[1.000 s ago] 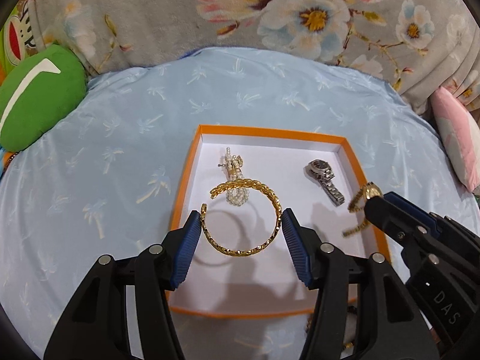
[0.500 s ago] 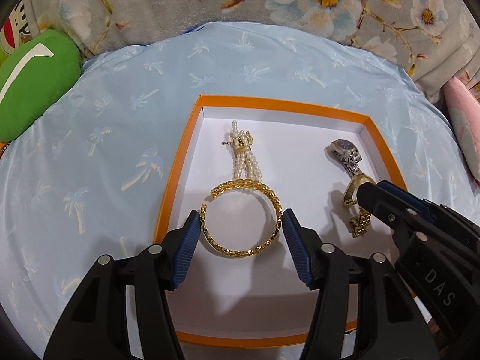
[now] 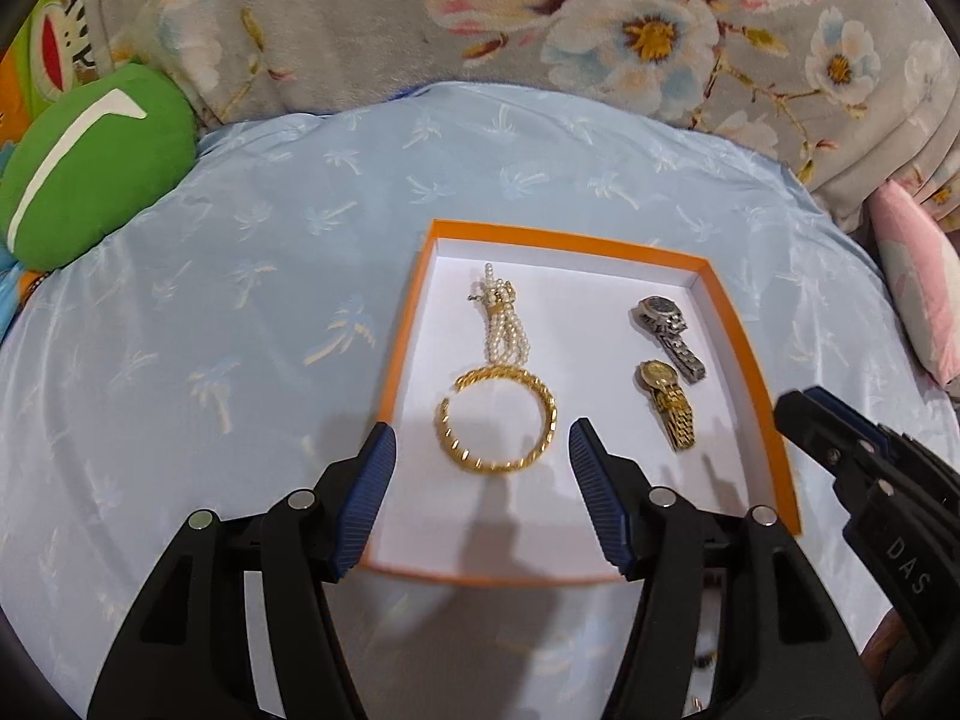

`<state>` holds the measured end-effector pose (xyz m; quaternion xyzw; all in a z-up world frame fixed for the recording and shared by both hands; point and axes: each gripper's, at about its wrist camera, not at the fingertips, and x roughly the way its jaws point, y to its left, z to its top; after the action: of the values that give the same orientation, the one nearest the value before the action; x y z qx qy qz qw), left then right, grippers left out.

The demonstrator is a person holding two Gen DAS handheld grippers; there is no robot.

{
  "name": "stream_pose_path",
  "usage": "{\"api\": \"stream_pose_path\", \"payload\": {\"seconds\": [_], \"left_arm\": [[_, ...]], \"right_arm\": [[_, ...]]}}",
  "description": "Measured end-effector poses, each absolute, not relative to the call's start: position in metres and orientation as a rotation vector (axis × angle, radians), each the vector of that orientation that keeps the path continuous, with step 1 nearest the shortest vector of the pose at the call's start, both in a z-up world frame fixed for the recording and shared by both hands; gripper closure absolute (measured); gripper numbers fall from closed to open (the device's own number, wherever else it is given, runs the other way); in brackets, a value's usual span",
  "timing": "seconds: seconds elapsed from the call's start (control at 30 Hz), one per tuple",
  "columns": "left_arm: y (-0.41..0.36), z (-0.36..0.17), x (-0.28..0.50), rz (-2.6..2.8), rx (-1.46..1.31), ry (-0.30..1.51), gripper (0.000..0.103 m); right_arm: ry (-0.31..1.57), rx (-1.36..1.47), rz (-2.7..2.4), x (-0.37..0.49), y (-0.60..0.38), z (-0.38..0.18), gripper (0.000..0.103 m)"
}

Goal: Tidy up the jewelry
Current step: 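Lower both items into the orange box and open both tools, then lift both open tools away from the box, then lower the right tool onto the black bead bracelet and close it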

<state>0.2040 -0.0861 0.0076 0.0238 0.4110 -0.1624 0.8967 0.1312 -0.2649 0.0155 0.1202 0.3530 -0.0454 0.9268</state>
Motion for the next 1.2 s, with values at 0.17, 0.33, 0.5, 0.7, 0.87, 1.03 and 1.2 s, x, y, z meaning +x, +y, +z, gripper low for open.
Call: {"api": "stream_pose_path", "payload": {"seconds": [0.17,0.33,0.5,0.7,0.87,1.03,1.2], "left_arm": [[-0.060,0.015,0.165,-0.322,0.068,0.845,0.045],[-0.034,0.007,0.122,-0.306,0.071,0.873,0.045],[-0.012,-0.005,0.090,-0.291,0.066,0.905,0.045],[0.003,-0.018,0.070,-0.276,0.041,0.944,0.045],[0.003,-0.024,0.063,-0.284,0.041,0.960,0.045],[0.003,-0.027,0.063,-0.288,0.036,0.971,0.045],[0.002,-0.028,0.068,-0.283,0.033,0.972,0.045]], "right_arm": [[0.732,0.231,-0.110,0.074,-0.263,0.016,0.082],[0.762,0.246,-0.122,0.023,-0.256,0.006,0.082],[0.799,0.266,-0.116,-0.010,-0.247,-0.006,0.082],[0.831,0.282,-0.104,-0.026,-0.236,-0.019,0.082],[0.838,0.283,-0.099,-0.025,-0.232,-0.023,0.082],[0.834,0.276,-0.105,-0.014,-0.234,-0.021,0.082],[0.818,0.274,-0.105,0.011,-0.238,-0.017,0.082]]}}
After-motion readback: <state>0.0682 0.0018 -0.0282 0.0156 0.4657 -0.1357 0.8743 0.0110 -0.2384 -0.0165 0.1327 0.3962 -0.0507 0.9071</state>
